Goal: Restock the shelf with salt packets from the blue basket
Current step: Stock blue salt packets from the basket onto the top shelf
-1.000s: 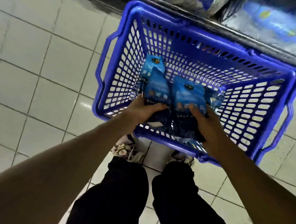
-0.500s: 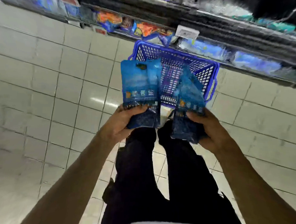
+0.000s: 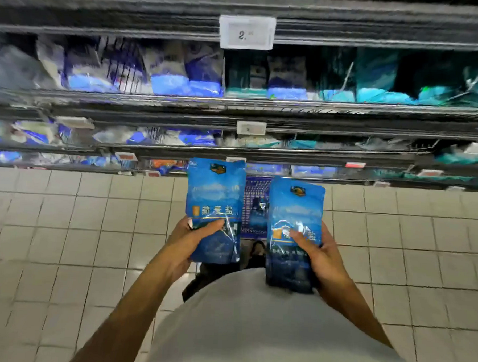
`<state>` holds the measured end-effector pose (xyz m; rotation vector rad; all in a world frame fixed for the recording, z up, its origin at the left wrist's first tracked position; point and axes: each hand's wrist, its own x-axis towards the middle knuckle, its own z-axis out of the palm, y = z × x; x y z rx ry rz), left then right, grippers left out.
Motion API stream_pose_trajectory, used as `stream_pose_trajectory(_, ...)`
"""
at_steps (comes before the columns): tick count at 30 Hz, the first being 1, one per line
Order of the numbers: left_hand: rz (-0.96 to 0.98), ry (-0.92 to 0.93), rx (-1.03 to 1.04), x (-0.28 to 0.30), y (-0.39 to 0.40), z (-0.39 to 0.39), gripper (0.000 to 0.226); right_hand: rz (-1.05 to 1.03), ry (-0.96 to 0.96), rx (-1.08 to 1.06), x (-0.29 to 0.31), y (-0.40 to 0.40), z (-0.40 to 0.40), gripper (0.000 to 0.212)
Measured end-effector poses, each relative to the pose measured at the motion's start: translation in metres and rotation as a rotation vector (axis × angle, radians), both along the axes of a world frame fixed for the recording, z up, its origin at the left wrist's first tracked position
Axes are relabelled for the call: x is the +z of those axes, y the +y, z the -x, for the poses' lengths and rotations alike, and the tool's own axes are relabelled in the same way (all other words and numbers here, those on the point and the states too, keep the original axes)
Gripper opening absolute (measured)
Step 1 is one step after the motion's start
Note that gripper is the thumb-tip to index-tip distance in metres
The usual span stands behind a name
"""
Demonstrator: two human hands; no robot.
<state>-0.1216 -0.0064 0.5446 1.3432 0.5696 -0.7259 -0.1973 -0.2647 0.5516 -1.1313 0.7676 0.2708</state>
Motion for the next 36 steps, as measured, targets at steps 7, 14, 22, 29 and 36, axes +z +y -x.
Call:
stream_pose_trajectory(7, 0.027, -0.012, -0.261, 0.015, -0.057, -0.022, 0.053, 0.083, -0.001, -0.336, 0.02, -0.016, 0.067, 0.035)
stream_pose_trajectory(14, 0.017, -0.027, -0.748, 0.01, -0.149, -0.01, 0.034, 0.175, 0.102, -0.882, 0.024, -0.005, 0.15, 0.017)
stream_pose_trajectory(22, -0.008, -0.12, -1.259, 0.012, -0.244, 0.054, 0.056, 0.182, 0.198, -1.376, 0.03, 0.015, 0.249, 0.028)
stream_pose_trajectory(29, -0.022, -0.062, -1.501, 0.01, -0.324, 0.139, 0.071, 0.078, 0.177, -1.578, 0.028, -0.006, 0.332, 0.031)
stream_pose_trajectory(36, -0.007, -0.106, -1.5, 0.024, -0.407, 0.223, 0.077, 0.108, 0.133, -1.608, 0.029, -0.083, 0.413, 0.025)
